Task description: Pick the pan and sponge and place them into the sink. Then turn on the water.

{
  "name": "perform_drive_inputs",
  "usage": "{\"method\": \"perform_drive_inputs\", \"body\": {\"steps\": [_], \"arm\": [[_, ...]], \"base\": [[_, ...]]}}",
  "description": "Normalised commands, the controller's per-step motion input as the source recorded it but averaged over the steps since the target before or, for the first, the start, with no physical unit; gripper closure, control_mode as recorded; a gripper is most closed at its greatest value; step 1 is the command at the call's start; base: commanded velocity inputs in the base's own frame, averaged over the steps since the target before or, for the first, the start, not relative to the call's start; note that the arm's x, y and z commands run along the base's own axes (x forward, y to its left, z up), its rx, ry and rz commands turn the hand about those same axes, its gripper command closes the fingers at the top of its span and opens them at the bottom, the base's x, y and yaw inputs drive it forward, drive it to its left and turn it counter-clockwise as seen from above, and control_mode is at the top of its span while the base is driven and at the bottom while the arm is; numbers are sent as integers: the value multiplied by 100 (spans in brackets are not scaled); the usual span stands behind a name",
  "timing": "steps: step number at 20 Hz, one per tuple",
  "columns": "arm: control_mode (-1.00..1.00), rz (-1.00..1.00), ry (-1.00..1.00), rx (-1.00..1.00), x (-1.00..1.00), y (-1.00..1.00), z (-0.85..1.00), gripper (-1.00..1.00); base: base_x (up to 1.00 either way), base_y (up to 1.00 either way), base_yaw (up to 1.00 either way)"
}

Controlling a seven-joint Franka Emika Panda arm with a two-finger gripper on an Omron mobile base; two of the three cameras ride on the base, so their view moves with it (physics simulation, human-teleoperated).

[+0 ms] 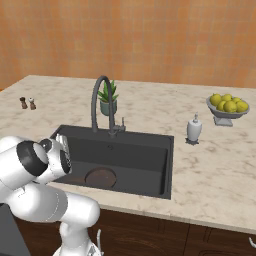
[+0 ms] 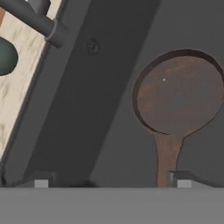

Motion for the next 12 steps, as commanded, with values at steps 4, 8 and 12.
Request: {"method": "perform_drive_inputs", "body": {"steps": [4,8,12], "arm": [[-100,20,4,0,0,17,100,-100],[-100,8,0,-8,0,40,100,-100],[-100,3,8,-13,-7,28,100,-100]], "base": [[0,0,0],[0,0,0],[0,0,0]]}}
